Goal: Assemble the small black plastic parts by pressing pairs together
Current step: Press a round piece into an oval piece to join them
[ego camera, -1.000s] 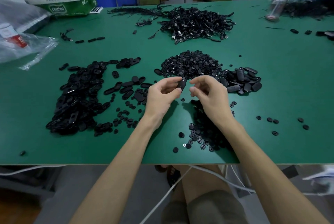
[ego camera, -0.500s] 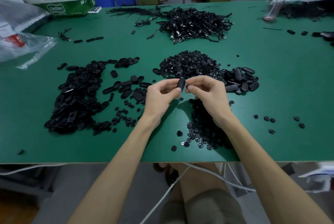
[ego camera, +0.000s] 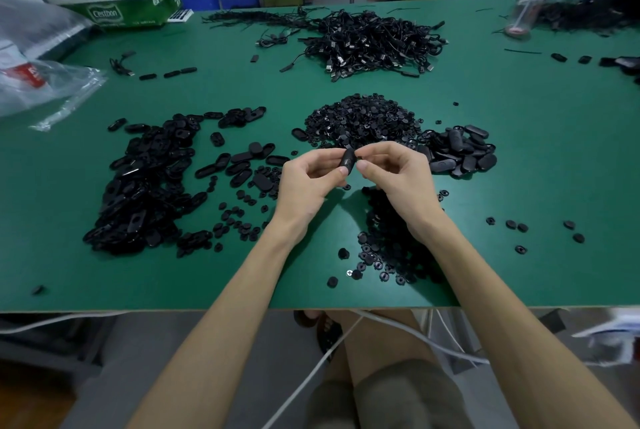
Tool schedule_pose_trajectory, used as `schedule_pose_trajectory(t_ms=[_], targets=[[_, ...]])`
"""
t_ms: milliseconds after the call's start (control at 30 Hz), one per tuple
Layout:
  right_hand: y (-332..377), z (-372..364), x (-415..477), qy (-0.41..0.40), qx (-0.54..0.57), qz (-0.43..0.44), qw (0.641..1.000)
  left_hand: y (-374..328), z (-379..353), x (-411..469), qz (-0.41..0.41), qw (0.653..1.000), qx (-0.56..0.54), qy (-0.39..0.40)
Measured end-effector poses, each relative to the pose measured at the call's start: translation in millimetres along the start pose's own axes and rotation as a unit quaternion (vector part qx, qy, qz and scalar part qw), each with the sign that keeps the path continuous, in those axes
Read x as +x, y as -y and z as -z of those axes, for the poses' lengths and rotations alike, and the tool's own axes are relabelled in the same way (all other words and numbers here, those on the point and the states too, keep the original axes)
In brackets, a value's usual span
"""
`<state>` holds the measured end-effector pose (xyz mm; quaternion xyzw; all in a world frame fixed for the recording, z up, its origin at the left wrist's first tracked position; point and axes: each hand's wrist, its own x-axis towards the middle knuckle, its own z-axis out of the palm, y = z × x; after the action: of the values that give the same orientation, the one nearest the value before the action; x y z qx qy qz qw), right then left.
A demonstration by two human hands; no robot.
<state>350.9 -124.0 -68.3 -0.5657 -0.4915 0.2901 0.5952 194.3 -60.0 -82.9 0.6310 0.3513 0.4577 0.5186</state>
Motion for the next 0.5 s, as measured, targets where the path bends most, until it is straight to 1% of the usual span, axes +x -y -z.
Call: schedule_pose_trajectory(t_ms=[133,300,500], targets=[[1.8,-0.7,-0.3,-0.011,0.003,0.001,1.000,-0.3,0.5,-0.3,-0.002,1.000,0.003,0.005],[0.6,-0.4,0.9,-0.028,-0.033,0.007,0.999,-1.9,0.6,-0.6,-0.006,1.000,0.009,0.007],[-0.4,0.0,1.2,-0.011,-0.063,0.025,0.998,-3.9,-0.2,-0.9,-0.015,1.000,0.027,0.006]])
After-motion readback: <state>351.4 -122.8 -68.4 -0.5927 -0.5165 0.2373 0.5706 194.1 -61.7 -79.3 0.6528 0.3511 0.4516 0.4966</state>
